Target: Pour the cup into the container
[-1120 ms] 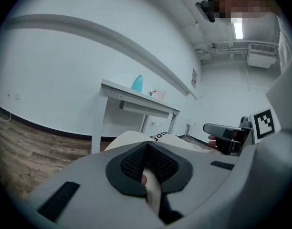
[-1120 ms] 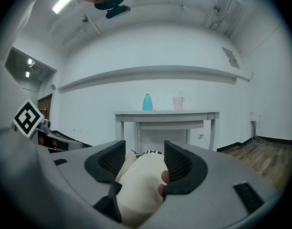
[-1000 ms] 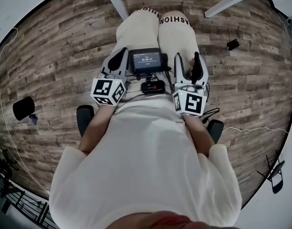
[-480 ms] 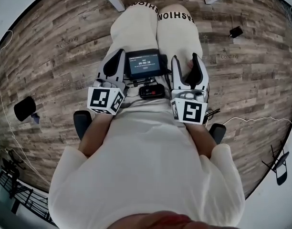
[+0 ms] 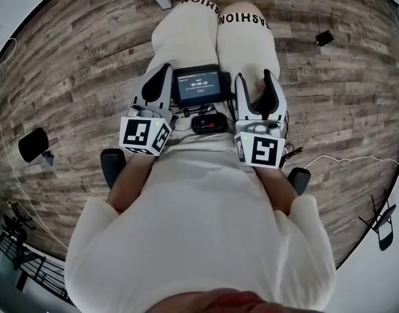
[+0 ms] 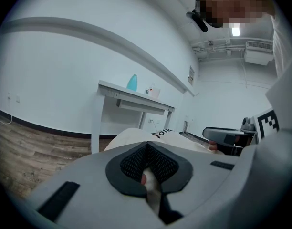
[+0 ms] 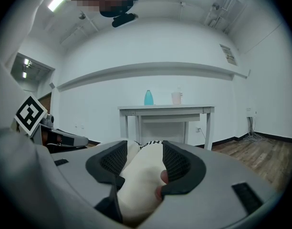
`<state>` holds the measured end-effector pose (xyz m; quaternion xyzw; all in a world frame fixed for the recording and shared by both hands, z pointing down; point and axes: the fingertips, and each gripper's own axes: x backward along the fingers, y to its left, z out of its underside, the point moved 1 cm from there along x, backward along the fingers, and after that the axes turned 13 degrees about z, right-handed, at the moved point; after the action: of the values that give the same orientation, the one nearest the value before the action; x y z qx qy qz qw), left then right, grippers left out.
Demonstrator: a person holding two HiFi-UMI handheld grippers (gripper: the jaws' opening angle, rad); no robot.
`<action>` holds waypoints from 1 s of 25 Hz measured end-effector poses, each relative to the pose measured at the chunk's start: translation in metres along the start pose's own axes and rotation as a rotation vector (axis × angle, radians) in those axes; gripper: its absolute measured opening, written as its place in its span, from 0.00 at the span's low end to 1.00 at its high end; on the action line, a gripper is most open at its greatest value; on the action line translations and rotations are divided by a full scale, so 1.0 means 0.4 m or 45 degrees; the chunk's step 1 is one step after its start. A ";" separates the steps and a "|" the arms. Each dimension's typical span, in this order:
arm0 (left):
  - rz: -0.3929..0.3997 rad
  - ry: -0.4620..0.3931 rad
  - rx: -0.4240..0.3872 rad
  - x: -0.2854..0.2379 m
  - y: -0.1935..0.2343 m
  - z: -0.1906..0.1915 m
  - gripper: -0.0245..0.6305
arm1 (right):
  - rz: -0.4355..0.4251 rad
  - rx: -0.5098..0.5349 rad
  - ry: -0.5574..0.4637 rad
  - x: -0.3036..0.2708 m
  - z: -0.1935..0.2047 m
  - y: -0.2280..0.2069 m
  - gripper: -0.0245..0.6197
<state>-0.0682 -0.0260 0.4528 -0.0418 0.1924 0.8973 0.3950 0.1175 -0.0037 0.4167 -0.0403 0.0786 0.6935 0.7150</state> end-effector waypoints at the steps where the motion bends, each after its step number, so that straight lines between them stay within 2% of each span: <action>1: 0.000 0.001 -0.001 0.004 -0.001 0.001 0.05 | -0.001 0.001 -0.001 0.004 0.000 0.003 0.40; 11: -0.007 0.000 0.002 0.029 -0.015 0.010 0.05 | -0.012 0.007 0.004 0.029 0.007 0.010 0.40; 16: -0.018 -0.031 -0.022 0.123 -0.086 0.029 0.05 | -0.028 0.008 -0.025 0.140 0.006 0.025 0.40; 25: -0.032 -0.015 0.003 0.123 -0.077 0.048 0.05 | -0.043 0.024 0.010 0.130 0.024 0.033 0.40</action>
<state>-0.0783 0.0343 0.4496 -0.0385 0.1906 0.8924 0.4072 0.1064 0.0497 0.4182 -0.0376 0.0871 0.6805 0.7266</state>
